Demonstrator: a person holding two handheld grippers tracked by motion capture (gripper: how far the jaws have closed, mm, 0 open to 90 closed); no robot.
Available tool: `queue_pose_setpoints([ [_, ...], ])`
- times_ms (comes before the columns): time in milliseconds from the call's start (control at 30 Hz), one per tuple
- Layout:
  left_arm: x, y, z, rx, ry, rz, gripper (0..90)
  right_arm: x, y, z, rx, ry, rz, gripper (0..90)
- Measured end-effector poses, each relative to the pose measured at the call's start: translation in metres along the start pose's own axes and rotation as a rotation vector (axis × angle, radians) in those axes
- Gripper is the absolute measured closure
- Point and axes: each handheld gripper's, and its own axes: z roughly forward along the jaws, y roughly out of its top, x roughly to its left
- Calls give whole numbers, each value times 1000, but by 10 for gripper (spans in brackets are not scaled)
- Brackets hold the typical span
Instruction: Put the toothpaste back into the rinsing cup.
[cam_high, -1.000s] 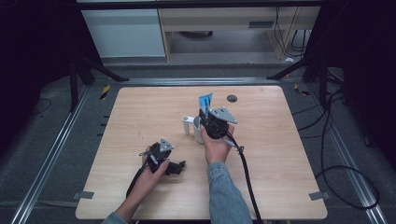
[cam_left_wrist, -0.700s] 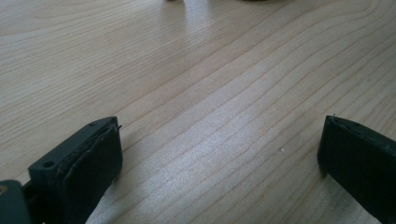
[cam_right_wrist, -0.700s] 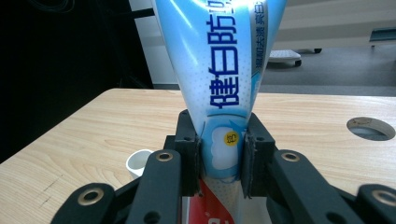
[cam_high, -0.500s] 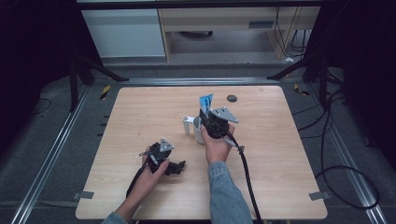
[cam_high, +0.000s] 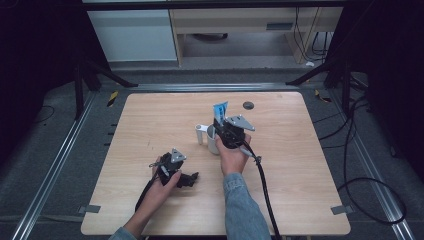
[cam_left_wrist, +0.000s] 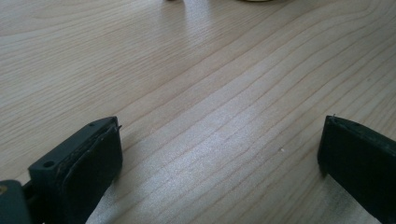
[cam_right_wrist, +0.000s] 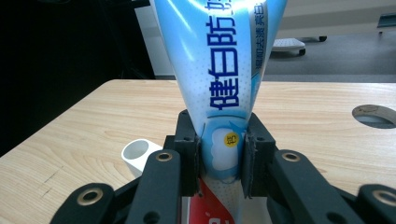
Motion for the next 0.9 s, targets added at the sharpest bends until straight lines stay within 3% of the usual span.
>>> queue_pose_setpoints([
  [467, 0, 0, 0, 1, 0, 1, 0, -4, 1, 0, 19, 7, 6, 708],
  [900, 0, 0, 0, 1, 0, 1, 0, -12, 7, 0, 56, 2, -44, 680],
])
